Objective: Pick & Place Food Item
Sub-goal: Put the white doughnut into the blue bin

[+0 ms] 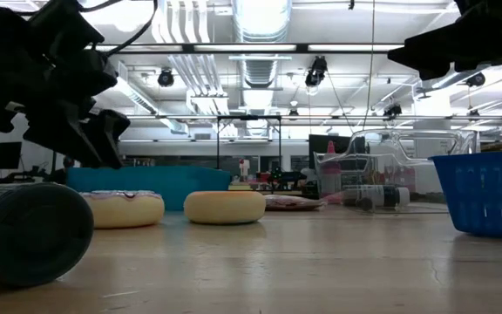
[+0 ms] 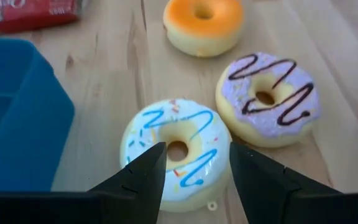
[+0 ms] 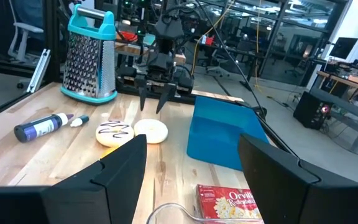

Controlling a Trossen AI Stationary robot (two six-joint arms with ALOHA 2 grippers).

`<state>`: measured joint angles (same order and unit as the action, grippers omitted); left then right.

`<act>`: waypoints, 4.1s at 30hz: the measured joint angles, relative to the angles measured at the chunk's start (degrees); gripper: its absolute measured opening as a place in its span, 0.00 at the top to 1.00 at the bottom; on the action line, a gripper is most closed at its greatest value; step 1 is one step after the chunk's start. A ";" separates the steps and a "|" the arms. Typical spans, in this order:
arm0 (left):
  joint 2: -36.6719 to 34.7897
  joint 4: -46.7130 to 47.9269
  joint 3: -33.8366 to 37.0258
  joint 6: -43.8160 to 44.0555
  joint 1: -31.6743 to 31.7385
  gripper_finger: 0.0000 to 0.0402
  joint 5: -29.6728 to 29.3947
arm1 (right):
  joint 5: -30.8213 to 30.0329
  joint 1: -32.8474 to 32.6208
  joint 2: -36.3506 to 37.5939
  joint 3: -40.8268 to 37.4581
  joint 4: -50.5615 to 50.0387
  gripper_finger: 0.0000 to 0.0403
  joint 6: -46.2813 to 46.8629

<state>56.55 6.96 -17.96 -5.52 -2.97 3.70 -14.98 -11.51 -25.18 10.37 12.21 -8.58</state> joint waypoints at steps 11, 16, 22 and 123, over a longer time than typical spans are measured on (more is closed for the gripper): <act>8.68 3.64 -4.25 -0.84 -3.01 0.55 -4.09 | 0.00 0.00 -0.08 0.00 -0.27 0.39 0.00; 12.95 7.97 -8.54 -2.86 -5.19 0.55 -6.09 | -0.15 0.00 -0.08 0.00 -0.84 0.39 0.48; 18.80 12.07 -13.42 -4.41 -7.94 0.55 -7.77 | -0.27 0.00 -0.08 0.00 -1.79 0.39 1.51; 24.13 0.44 -28.62 -18.97 -9.11 0.99 -11.14 | -7.45 -4.35 -68.58 37.02 13.84 0.42 -31.69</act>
<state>80.68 7.40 -46.59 -24.49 -12.08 -7.44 -22.44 -15.86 -93.76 47.39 26.04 -40.27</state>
